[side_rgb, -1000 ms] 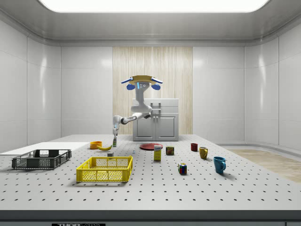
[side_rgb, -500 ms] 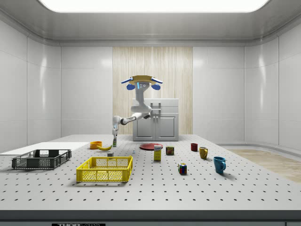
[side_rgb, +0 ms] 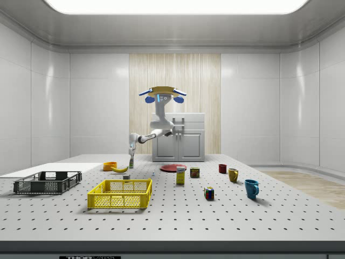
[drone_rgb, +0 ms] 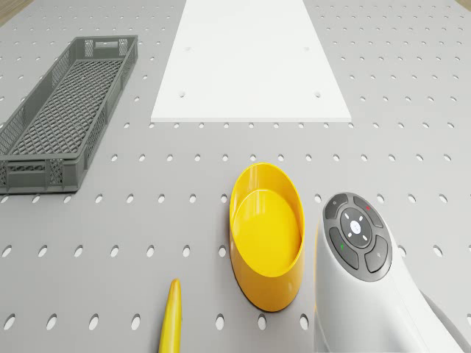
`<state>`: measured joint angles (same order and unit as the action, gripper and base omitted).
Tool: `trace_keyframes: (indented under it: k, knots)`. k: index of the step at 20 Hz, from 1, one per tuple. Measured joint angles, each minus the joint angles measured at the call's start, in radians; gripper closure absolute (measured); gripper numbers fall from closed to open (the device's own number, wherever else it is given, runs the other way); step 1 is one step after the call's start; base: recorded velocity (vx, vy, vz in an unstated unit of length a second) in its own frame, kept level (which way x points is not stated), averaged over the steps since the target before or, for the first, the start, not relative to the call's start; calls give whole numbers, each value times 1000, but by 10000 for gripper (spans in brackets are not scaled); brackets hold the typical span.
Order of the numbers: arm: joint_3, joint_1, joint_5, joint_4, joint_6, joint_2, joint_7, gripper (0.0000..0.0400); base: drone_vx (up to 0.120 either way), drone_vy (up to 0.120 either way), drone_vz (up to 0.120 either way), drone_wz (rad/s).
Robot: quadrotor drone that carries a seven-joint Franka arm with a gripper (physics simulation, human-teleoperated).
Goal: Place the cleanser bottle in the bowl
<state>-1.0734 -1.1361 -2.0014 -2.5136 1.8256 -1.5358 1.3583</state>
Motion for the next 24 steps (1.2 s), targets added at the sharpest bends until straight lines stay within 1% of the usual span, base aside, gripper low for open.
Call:
trace_keyframes:
  k: [2, 7, 8, 11, 12, 13, 17, 22, 24]
  knots:
    - [0, 0, 0, 0, 0, 0, -1, 251, 0, 0, 0, 0]
    - [-7, 3, 3, -5, -5, -1, -4, 258, 0, 0, 0, 0]
    - [-12, 1, 9, -10, -6, -7, 20, 259, 0, 0, 0, 0]
    - [-37, 11, 33, -25, -18, -14, 14, 260, 0, 0, 0, 0]
    - [-47, 15, 42, -31, -23, -17, 11, 260, 0, 0, 120, 0]
    - [-57, 19, 51, -37, -28, -19, 8, 260, 40, 120, 120, 0]
    - [-86, 30, 78, -52, -42, -26, 1, 258, 120, 120, 120, 0]
    - [-102, 35, 93, -61, -49, -31, 0, 257, 120, 120, 120, 0]
    - [-105, 35, 96, -62, -50, -33, 1, 257, 100, 20, 20, 0]
